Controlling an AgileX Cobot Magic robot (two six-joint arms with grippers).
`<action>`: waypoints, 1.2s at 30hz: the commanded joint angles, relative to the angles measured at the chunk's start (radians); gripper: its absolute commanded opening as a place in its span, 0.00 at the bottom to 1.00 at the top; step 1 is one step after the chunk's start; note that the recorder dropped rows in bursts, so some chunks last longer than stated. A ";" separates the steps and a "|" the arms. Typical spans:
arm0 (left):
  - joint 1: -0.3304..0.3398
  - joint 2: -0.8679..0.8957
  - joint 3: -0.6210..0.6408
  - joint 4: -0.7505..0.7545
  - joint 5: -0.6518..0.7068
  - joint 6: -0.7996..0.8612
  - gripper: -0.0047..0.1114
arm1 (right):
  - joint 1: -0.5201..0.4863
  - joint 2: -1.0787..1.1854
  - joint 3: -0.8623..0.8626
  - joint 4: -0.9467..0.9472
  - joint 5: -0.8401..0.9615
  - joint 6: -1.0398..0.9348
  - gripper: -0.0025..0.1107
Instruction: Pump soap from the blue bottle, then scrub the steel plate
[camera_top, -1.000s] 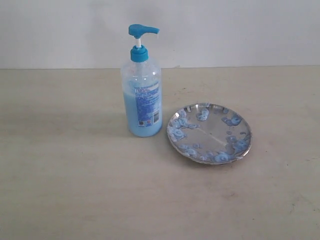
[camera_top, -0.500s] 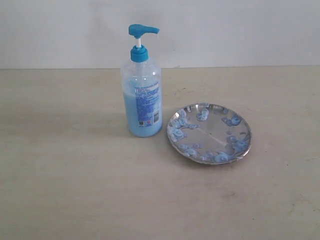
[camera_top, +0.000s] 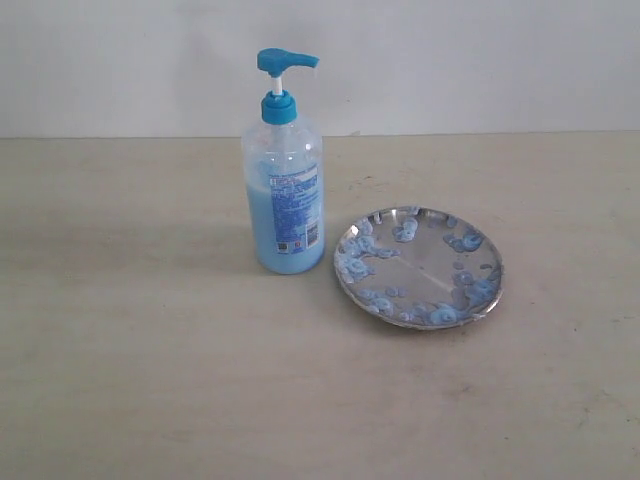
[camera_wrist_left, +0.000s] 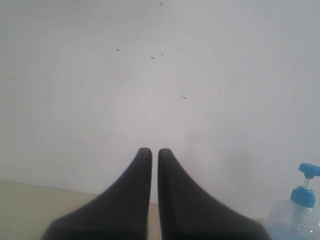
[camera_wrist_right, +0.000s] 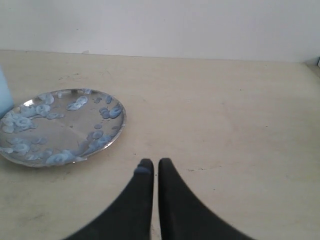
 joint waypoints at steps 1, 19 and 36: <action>-0.001 -0.002 -0.004 0.000 -0.003 -0.010 0.08 | 0.002 -0.005 -0.001 -0.002 -0.001 0.005 0.02; -0.001 -0.002 0.013 -1.218 0.184 1.356 0.08 | 0.002 -0.005 -0.001 -0.002 -0.001 0.005 0.02; 0.226 -0.002 0.159 -1.697 0.252 1.812 0.08 | 0.002 -0.005 -0.001 -0.002 0.003 0.005 0.02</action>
